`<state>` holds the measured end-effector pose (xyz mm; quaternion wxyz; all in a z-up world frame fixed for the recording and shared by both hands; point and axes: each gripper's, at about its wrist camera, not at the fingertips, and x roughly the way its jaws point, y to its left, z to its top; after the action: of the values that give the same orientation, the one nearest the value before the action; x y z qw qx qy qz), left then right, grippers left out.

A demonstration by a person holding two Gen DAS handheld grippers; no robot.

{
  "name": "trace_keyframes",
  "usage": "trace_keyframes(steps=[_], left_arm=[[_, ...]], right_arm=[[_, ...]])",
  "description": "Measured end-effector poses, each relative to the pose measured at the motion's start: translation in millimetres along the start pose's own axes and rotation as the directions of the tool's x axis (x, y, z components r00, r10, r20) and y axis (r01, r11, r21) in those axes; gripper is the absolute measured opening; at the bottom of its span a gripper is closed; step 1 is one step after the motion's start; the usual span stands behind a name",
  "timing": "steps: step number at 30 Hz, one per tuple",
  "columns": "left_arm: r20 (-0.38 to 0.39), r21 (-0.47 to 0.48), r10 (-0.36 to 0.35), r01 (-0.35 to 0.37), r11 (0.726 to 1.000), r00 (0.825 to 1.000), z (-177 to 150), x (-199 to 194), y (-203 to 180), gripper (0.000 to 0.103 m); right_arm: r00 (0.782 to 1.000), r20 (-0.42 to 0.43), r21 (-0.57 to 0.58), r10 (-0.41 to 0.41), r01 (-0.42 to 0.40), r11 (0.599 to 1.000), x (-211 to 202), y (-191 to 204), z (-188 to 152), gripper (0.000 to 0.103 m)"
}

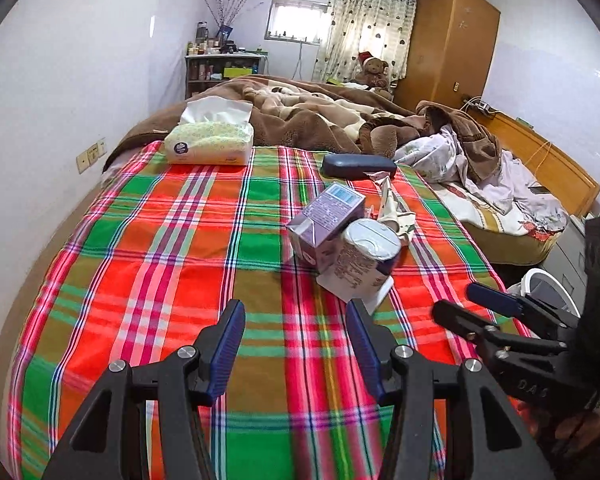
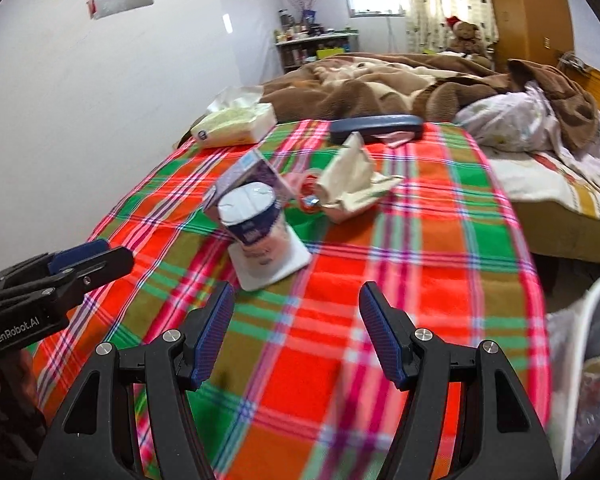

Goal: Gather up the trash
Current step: 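Grasp the white yogurt cup with the right tool while the left tool reaches the purple milk carton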

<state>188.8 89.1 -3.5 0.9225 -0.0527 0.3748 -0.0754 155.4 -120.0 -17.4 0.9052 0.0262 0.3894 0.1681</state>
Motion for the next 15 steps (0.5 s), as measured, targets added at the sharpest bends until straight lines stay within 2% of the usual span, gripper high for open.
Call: trace_keyframes(steps=[8, 13, 14, 15], left_arm=[[-0.037, 0.004, -0.009, 0.009, 1.0, 0.999, 13, 29, 15, 0.052], [-0.044, 0.006, -0.046, 0.046, 0.999, 0.998, 24, 42, 22, 0.052], [-0.045, 0.006, -0.06, 0.061, 0.998, 0.997, 27, 45, 22, 0.052], [-0.047, 0.003, -0.072, 0.072, 0.997, 0.996, 29, 47, 23, 0.052]], right_arm=[[0.999, -0.006, -0.044, 0.035, -0.036, 0.998, 30, 16, 19, 0.066], [0.999, -0.02, -0.051, 0.033, -0.034, 0.998, 42, 17, 27, 0.066], [0.999, -0.022, -0.037, 0.044, -0.045, 0.998, 44, 16, 29, 0.061], [0.998, -0.023, -0.024, 0.052, -0.052, 0.998, 45, 14, 30, 0.049]])
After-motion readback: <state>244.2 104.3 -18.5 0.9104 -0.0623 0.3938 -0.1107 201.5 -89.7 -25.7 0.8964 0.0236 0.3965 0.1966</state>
